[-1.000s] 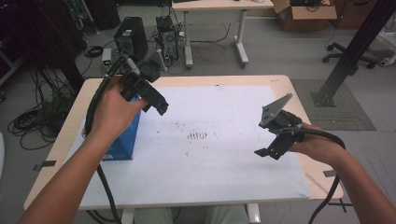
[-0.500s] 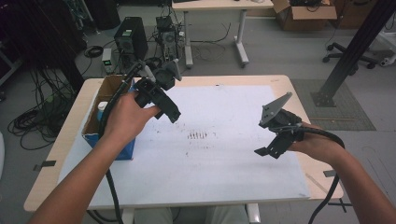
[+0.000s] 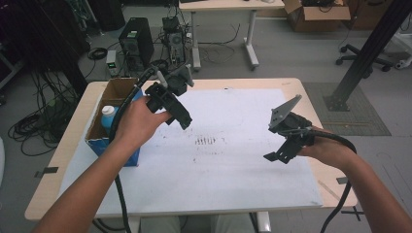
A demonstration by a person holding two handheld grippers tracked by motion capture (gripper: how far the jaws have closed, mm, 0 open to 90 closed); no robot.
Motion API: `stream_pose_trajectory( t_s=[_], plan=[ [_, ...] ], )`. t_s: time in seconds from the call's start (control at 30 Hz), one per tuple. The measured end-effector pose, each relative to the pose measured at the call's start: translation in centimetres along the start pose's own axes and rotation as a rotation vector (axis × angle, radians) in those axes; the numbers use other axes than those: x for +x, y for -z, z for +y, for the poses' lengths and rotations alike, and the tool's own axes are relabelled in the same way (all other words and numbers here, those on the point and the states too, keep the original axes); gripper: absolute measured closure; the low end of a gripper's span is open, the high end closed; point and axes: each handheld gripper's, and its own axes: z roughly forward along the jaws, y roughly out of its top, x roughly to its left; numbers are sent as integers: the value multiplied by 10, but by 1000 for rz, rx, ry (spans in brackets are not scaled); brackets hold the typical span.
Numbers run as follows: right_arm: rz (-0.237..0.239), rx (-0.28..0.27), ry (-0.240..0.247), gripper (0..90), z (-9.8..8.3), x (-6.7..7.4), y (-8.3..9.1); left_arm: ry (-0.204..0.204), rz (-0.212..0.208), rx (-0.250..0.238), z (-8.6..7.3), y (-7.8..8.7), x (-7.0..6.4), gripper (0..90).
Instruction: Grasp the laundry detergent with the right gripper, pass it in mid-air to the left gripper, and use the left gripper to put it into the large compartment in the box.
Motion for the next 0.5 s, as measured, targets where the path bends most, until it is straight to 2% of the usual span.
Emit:
stream_pose_trajectory(
  t_s=[0.3, 0.5],
  plan=[
    [-1, 2, -3, 74, 3, -3, 1, -11, -12, 6, 5, -6, 2, 70],
    [2, 10, -9, 74, 4, -5, -3, -9, -17, 8, 10, -8, 9, 71]
  ],
)
